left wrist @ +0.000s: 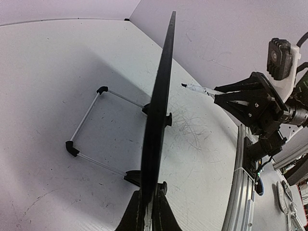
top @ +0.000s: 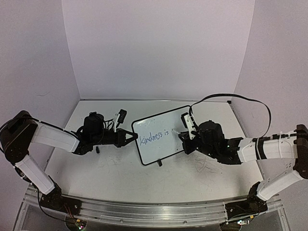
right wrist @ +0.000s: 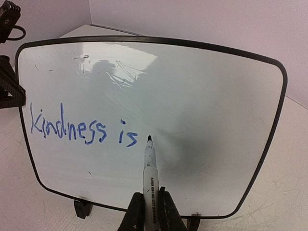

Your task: Write a sentence on the whiteboard

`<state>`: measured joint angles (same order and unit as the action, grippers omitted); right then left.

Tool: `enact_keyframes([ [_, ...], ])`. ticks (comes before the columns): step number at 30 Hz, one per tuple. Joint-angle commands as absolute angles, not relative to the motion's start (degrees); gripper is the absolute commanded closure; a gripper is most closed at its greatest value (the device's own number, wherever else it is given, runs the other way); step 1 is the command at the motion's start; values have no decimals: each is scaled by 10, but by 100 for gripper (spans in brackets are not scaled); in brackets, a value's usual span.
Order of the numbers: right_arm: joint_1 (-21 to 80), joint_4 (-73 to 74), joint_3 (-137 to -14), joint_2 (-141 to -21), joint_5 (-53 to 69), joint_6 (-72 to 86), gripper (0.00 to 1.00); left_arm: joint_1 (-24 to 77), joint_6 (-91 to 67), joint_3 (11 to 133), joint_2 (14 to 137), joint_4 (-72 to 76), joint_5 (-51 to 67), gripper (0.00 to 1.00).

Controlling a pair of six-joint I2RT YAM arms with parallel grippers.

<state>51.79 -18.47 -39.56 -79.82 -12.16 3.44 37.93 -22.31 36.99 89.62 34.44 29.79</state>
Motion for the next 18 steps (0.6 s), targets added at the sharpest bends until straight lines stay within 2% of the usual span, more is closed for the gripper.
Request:
enact_keyframes([
  [1,518,-187,-410,-799,-126,35,100,379,-209,375,880,318,288,100],
  [18,512,-184,-435,-828,-124,26,100,379,-206,375,882,316,290,100],
])
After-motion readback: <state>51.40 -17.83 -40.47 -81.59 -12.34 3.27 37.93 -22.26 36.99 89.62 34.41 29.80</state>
